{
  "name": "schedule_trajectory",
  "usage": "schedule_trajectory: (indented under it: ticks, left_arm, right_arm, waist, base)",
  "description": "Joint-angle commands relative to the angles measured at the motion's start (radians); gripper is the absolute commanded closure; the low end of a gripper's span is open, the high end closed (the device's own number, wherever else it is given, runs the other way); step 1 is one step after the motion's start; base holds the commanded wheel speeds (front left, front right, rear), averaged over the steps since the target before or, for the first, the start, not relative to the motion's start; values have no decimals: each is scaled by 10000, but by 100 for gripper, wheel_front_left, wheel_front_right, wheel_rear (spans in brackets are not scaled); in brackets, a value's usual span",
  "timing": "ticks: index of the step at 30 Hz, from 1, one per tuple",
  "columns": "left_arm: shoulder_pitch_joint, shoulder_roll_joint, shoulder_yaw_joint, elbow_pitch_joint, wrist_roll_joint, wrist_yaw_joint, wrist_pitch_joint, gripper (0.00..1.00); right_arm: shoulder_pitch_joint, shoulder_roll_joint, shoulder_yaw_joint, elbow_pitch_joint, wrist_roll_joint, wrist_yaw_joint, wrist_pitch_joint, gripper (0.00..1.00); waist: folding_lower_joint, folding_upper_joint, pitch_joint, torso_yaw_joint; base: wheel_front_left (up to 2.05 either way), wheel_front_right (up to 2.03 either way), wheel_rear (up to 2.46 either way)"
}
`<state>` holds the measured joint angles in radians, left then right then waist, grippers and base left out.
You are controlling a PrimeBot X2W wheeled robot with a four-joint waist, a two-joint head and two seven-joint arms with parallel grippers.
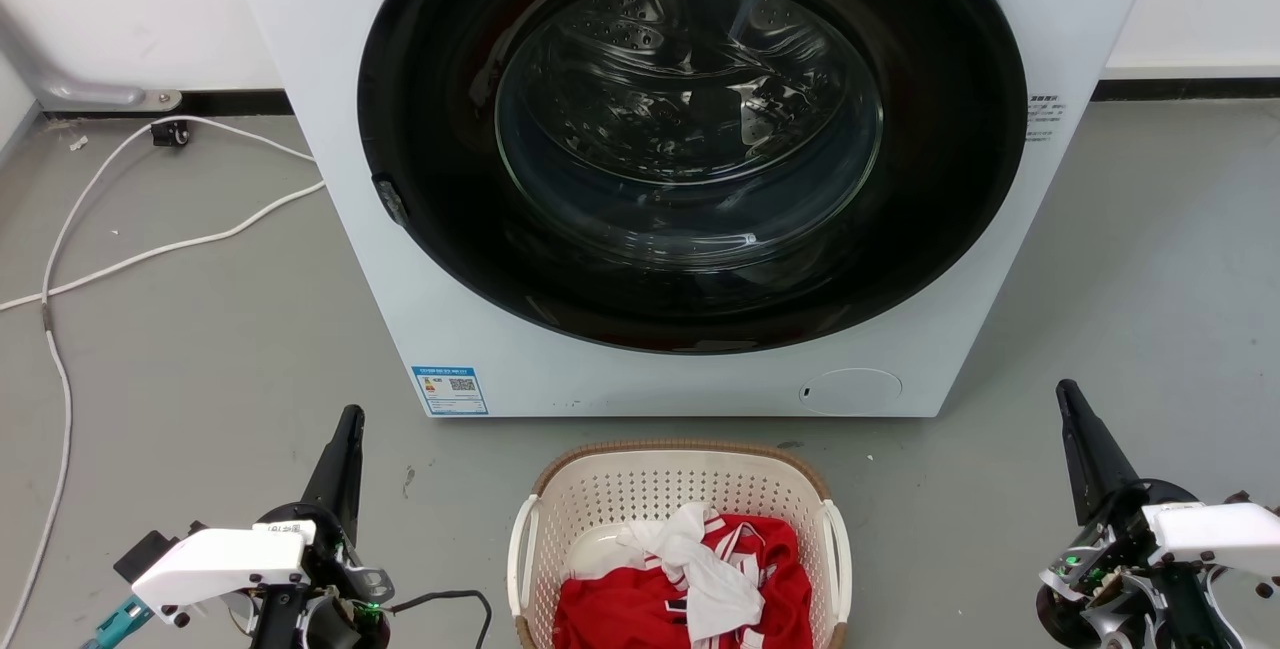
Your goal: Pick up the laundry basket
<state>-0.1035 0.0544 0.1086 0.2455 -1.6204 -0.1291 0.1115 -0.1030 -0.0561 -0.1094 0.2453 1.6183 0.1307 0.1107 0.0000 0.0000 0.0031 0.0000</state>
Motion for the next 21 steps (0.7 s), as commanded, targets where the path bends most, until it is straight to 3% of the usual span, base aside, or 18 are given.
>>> schedule_trajectory:
  ticks: [1, 21]
  left_arm:
    - [-109, -5, 36, 14, 75, -34, 11, 100]
    - [-109, -14, 51, 14, 73, -34, 29, 100]
  right_arm:
    - [-115, 36, -15, 12, -40, 0, 27, 100]
    - [-117, 46, -29, 13, -59, 0, 34, 100]
  waist:
    - [0, 0, 0, 0]
    - [0, 0, 0, 0]
  base:
    - [0, 0, 0]
    - [0, 0, 0]
